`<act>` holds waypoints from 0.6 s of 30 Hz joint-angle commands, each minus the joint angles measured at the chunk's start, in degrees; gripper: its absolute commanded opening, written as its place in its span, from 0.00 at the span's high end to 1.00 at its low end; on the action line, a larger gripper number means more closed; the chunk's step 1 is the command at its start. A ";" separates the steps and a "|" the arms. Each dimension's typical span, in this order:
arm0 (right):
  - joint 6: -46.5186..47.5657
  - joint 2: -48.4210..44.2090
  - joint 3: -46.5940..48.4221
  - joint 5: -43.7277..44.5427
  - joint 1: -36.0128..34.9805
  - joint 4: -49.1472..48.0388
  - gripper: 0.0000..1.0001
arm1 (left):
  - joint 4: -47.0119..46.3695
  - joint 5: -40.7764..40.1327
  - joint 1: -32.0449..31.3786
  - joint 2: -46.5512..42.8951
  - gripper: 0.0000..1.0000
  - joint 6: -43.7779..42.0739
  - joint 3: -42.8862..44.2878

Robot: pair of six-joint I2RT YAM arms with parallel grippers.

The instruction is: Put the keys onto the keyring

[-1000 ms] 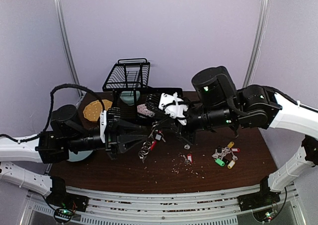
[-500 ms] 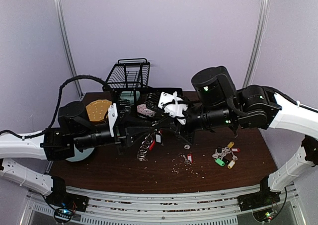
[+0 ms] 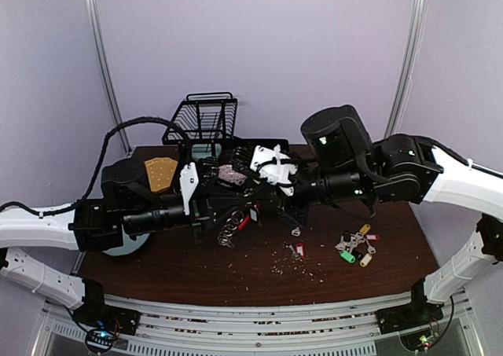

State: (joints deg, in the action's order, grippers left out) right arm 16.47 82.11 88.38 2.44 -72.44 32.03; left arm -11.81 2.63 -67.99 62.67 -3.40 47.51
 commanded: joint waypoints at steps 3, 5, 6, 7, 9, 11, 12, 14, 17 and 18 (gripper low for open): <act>0.19 -0.19 1.71 -1.88 -0.50 -2.35 1.00 | 0.97 -2.40 0.13 1.25 0.90 -1.41 1.48; 0.14 -0.27 1.71 -2.01 -0.50 -2.42 1.00 | 1.08 -2.44 0.13 1.39 0.92 -1.64 1.54; 0.16 -0.32 1.72 -1.95 -0.50 -2.42 1.00 | 0.90 -2.19 0.09 1.35 1.00 -1.81 1.46; 0.14 -0.36 1.71 -1.92 -0.50 -2.40 1.00 | 0.61 -2.19 0.13 1.19 1.00 -1.86 1.31; 0.14 -0.47 1.67 -1.82 -0.50 -2.25 1.00 | -0.09 -1.88 0.13 0.54 1.00 -1.98 0.82; -0.15 -0.64 1.38 -1.67 -0.50 -2.25 1.00 | -0.93 -1.79 0.11 -0.09 1.00 -1.96 0.18; -0.47 -0.90 1.12 -1.42 -0.46 -2.51 1.00 | -1.55 -1.74 0.13 -0.47 1.00 -1.88 -0.19; -1.70 -2.12 -0.56 -0.05 -0.46 -4.07 0.95 | -3.38 -2.13 0.09 -1.31 1.00 -1.35 -1.27; -3.60 -5.56 -5.69 -0.49 -0.17 -8.68 0.80 | -6.34 -2.62 0.13 -2.28 1.00 -0.32 -2.92; -4.43 -7.12 -7.59 -1.69 -0.09 -10.50 0.78 | -7.32 -2.63 0.13 -2.48 1.00 0.01 -3.35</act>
State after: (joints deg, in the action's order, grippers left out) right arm 15.00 80.68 85.86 2.52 -72.47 28.88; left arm -12.95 1.63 -68.03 61.65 -4.36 46.09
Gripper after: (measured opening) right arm 0.176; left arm 0.006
